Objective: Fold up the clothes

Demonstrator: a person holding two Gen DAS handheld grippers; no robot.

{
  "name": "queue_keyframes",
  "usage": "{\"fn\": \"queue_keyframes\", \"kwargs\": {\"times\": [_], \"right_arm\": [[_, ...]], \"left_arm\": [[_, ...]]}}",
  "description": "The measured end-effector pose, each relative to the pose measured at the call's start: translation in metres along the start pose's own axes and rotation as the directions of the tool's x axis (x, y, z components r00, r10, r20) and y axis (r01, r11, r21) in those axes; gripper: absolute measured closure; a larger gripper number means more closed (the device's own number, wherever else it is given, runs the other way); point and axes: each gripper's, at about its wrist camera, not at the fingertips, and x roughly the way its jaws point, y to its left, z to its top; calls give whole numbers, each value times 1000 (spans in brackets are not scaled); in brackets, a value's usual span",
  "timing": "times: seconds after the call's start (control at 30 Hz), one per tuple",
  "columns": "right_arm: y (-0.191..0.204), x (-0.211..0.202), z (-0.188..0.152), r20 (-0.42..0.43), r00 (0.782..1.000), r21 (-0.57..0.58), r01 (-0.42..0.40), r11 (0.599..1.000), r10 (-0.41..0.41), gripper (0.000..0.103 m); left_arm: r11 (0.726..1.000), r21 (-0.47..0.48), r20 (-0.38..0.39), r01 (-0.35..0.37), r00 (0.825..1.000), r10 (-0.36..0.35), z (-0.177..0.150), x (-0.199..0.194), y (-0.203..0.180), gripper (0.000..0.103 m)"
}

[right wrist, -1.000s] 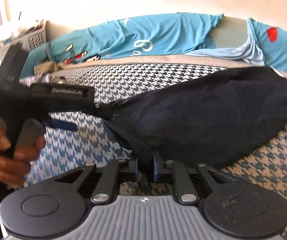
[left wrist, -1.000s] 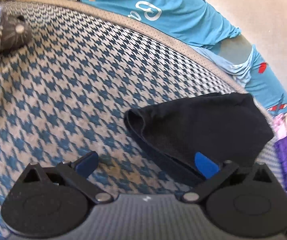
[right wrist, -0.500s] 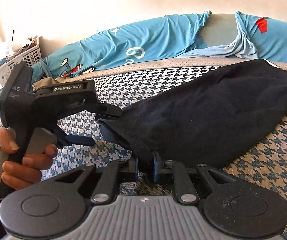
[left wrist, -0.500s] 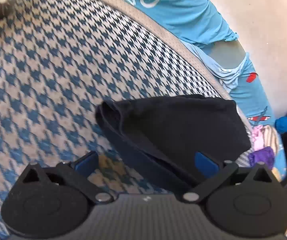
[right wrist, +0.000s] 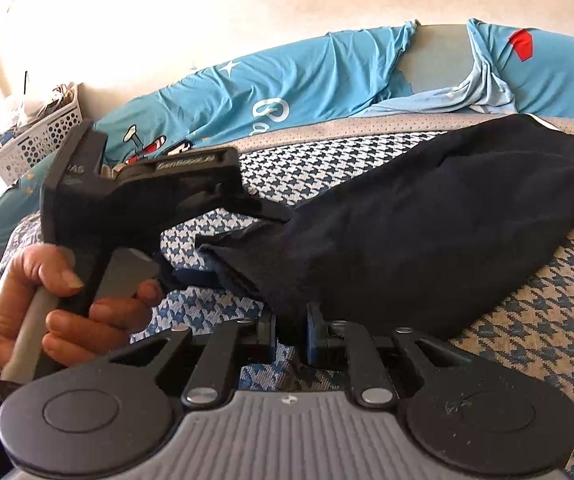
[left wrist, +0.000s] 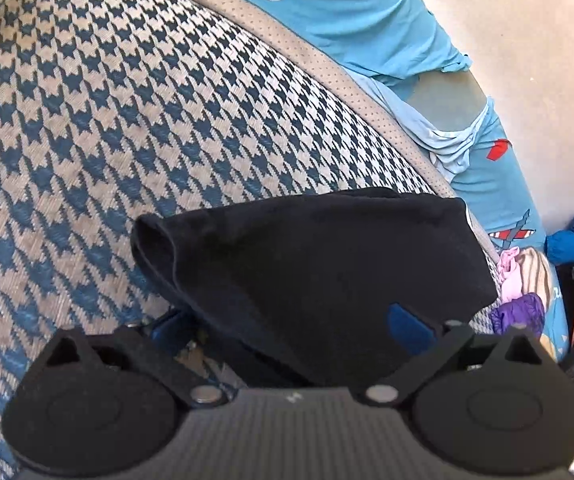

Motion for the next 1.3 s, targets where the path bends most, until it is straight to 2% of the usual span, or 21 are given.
{"fn": "queue_keyframes", "kwargs": {"times": [0.03, 0.07, 0.17, 0.3, 0.4, 0.47, 0.67, 0.8, 0.87, 0.97, 1.1, 1.17, 1.23, 1.3], "right_arm": [[0, 1, -1, -6, 1000, -9, 4, 1000, -4, 89], [1, 3, -2, -13, 1000, -21, 10, 1000, -10, 89], [3, 9, -6, -48, 999, -56, 16, 998, -19, 88], [9, 15, -12, -75, 996, -126, 29, 992, -38, 86], [16, 15, -16, -78, 996, -187, 21, 982, -36, 76], [21, 16, -20, -79, 996, -223, 17, 975, -36, 64], [36, 20, -33, -61, 996, -356, 43, 933, -69, 59], [44, 25, -38, -62, 996, -404, 31, 914, -61, 55], [49, 29, -41, -49, 995, -441, 57, 896, -88, 53], [53, 34, -47, -27, 991, -477, 102, 873, -131, 53], [51, 39, -46, -24, 991, -453, 108, 885, -133, 55], [48, 40, -43, -30, 991, -429, 103, 898, -128, 71], [45, 42, -40, -27, 989, -418, 121, 900, -146, 83], [41, 43, -34, -34, 989, -397, 122, 910, -147, 86]], "left_arm": [[1000, 4, -9, 6, 1000, -6, 0, 1, 0, 40], [1000, 4, -21, 10, 1000, -10, -1, 2, 0, 50], [1000, 14, -16, -2, 1000, 2, -3, 3, -1, 56], [999, 34, -7, -13, 1000, 13, -6, 0, -3, 56], [999, 36, -8, -14, 1000, 14, -6, -1, -2, 59], [999, 34, -11, -15, 1000, 16, -6, -3, -2, 60], [999, 39, -15, -31, 999, 32, -5, -7, -3, 60], [999, 38, -16, -26, 1000, 26, -3, -9, -5, 60], [999, 36, -15, -24, 1000, 25, -2, -9, -5, 60], [999, 38, -12, -34, 999, 34, -1, -9, -4, 60], [997, 51, 0, -58, 998, 58, -1, -9, -1, 59], [997, 52, 4, -54, 999, 54, -1, -9, 1, 58], [997, 55, 10, -50, 999, 50, -2, -9, 2, 58], [997, 70, 20, -45, 999, 43, -3, -10, 2, 61]]}}
